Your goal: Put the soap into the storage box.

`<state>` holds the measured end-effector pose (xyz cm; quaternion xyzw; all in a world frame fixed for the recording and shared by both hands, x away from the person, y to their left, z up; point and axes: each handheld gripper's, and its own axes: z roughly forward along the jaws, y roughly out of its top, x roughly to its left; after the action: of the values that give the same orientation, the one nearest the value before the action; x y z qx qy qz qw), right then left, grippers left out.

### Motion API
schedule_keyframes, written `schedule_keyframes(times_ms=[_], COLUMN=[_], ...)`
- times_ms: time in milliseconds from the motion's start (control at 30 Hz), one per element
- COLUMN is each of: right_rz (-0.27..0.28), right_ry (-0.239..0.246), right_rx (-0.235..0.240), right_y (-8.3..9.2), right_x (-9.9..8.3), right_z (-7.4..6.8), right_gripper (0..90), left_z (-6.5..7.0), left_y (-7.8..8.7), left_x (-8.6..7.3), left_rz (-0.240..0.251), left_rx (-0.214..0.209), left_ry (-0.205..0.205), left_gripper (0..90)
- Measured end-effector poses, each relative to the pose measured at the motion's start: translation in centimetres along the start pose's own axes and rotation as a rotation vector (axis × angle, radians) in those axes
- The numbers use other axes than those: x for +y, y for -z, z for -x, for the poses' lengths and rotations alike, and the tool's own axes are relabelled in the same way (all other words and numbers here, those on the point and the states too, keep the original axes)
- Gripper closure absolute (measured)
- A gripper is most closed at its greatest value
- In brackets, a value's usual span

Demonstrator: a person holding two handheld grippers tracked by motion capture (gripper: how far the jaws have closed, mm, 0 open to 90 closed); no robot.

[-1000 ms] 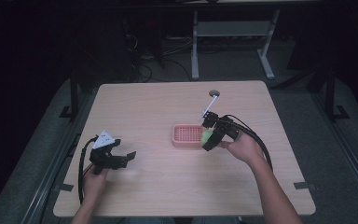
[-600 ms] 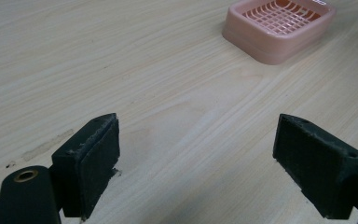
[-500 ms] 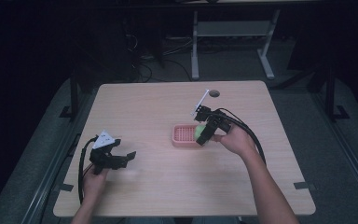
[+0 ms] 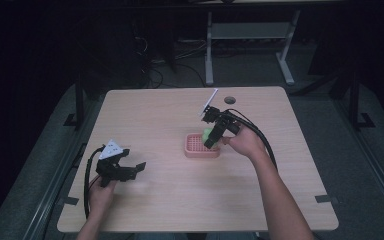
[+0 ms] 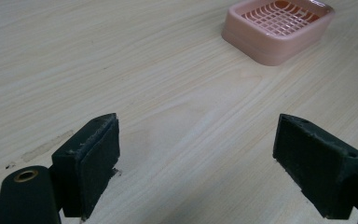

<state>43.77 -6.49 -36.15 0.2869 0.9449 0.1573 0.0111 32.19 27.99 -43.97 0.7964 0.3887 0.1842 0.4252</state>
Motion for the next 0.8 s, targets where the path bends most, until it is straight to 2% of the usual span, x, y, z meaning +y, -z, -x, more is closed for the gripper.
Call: schedule_keyframes(times_ms=[333, 367, 800], right_rz=[-0.026, -0.027, -0.070], right_ry=[0.007, 0.005, -0.054], right_rx=[0.010, 0.013, 0.022], right_y=[-1.2, -1.4, -3.7], right_x=[1.6, 1.7, 2.5], right_z=[0.2, 0.3, 1.7], right_gripper=[25.7, 25.7, 25.7], left_z=[-0.1, 0.0, 0.0], left_y=[0.0, 0.0, 0.0], left_x=[0.0, 0.0, 0.0], left_rz=[0.001, 0.003, 0.000], left_rx=[-0.003, -0.003, 0.000], left_ry=[-0.007, 0.004, 0.000], left_gripper=[14.4, 14.4, 14.4])
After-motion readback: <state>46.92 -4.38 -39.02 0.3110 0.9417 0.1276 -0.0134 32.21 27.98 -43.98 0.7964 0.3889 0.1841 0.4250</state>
